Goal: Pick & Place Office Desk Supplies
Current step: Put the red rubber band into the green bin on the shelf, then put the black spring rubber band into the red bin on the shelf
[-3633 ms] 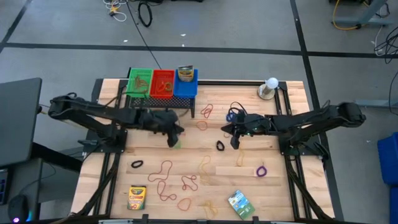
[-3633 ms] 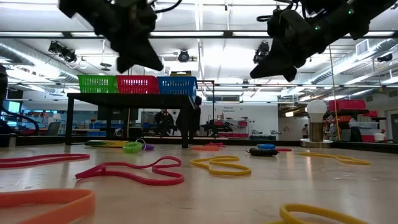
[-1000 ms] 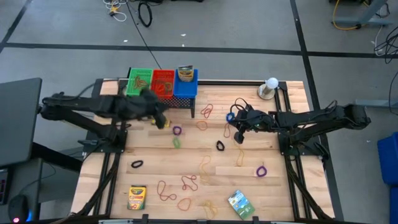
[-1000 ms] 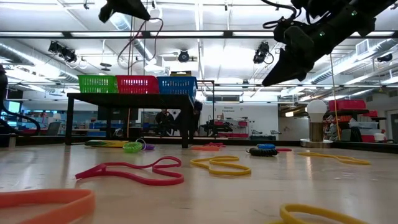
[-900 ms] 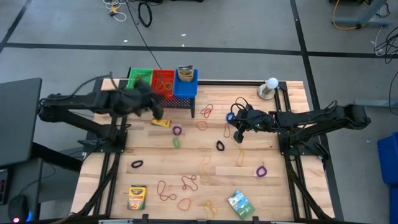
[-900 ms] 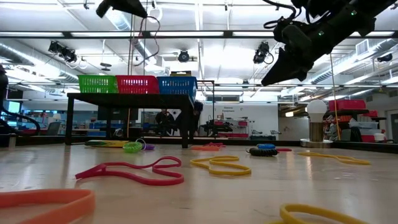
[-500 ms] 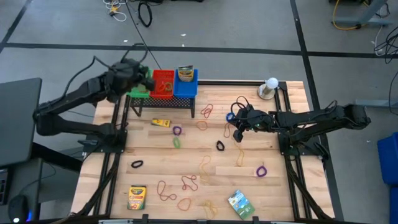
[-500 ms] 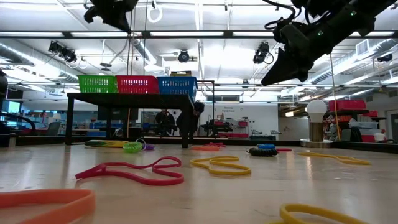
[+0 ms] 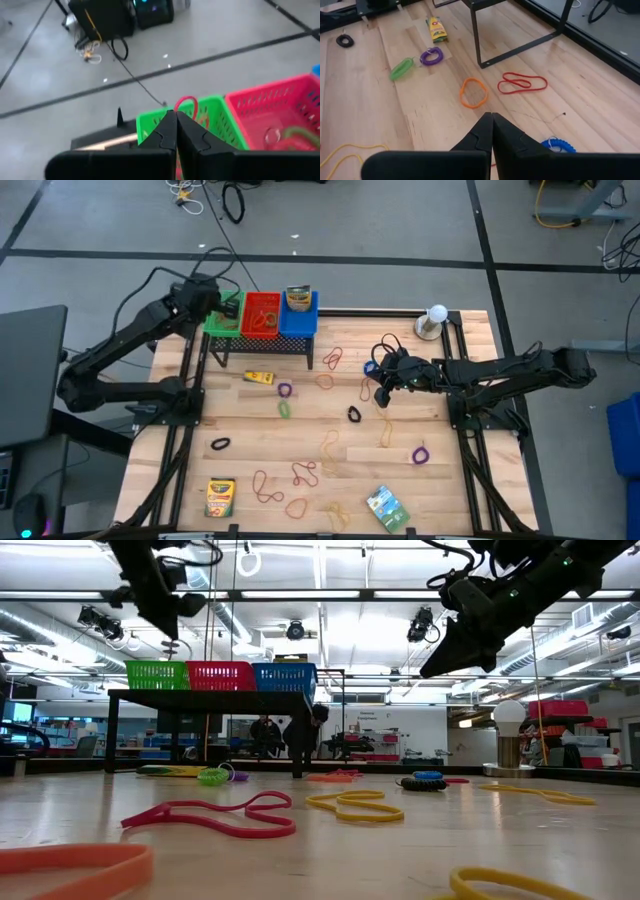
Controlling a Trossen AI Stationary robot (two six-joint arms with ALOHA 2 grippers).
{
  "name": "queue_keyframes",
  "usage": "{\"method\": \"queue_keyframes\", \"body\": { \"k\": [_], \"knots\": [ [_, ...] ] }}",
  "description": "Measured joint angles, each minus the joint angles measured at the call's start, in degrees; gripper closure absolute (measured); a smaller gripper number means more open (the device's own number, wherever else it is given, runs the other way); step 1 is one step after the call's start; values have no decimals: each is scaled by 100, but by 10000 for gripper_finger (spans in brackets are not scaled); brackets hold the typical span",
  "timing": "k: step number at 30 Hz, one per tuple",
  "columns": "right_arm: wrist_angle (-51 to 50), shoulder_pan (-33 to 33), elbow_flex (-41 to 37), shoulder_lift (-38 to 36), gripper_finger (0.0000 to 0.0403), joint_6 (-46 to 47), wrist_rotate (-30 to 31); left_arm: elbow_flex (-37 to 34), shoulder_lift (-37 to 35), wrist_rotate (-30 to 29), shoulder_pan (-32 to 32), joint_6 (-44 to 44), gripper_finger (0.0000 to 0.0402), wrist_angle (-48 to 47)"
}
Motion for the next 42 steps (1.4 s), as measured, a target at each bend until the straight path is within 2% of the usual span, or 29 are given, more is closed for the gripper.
{"method": "queue_keyframes", "body": {
  "k": [5, 16, 21, 26, 31, 33, 37, 40, 42],
  "knots": [
    [0, 0, 0, 0, 394, 13, 0, -145, 1, 186, 10, -187, 389, -141],
    [-4, 0, 0, 0, 394, 255, 30, 497, -1, 842, 14, -141, 291, -1325],
    [-2, 0, 0, 0, 394, 264, 151, 632, -17, 1150, 4, -57, 270, -1683],
    [-4, 0, 0, 0, 394, 524, 151, 612, -288, 1984, -253, 121, 297, -1435],
    [-4, 24, 0, 0, 394, 803, 315, 156, -513, 2686, -1229, 286, 368, -50],
    [9, 55, 0, 27, 394, 847, 440, -138, -568, 2728, -1707, 442, 391, 546],
    [143, 72, -2, 169, 394, 1142, 298, -670, -526, 2919, -2590, 335, 393, 1474],
    [132, 63, -4, 346, 394, 1489, 6, -967, -212, 2879, -3133, -313, 391, 1923],
    [118, 61, -4, 483, 394, 1536, -243, -1104, 26, 2612, -3449, -749, 391, 2039]
  ]
}}
